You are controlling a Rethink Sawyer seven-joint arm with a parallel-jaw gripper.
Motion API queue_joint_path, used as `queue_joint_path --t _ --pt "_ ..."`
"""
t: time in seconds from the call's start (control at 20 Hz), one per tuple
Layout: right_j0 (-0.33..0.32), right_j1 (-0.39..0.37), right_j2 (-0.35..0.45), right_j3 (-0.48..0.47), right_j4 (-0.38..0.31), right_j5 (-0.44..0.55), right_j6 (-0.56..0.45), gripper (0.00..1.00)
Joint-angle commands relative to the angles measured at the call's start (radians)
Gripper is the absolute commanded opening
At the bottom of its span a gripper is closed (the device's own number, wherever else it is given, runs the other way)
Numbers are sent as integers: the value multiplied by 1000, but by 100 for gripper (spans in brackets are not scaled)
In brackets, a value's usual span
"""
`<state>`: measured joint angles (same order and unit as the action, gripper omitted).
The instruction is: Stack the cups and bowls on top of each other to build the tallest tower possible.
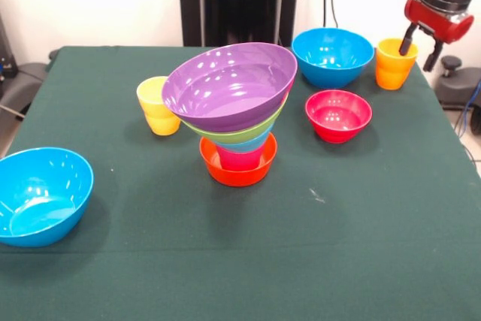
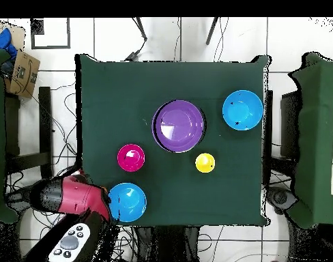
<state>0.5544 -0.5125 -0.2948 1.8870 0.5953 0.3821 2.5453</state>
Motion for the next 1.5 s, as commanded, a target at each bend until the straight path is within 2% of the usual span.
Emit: queue_joint_path --t 0.05,0.5,0.95,1.35,1.5 --pt "20 65 37 -8 -60 87 130 100" --pt "8 59 83 37 -19 -13 132 100" --pt "-4 55 106 55 -10 -49 127 100" --pt "-39 45 154 83 2 -97 123 100" --pt "-68 37 201 109 17 -141 127 100"
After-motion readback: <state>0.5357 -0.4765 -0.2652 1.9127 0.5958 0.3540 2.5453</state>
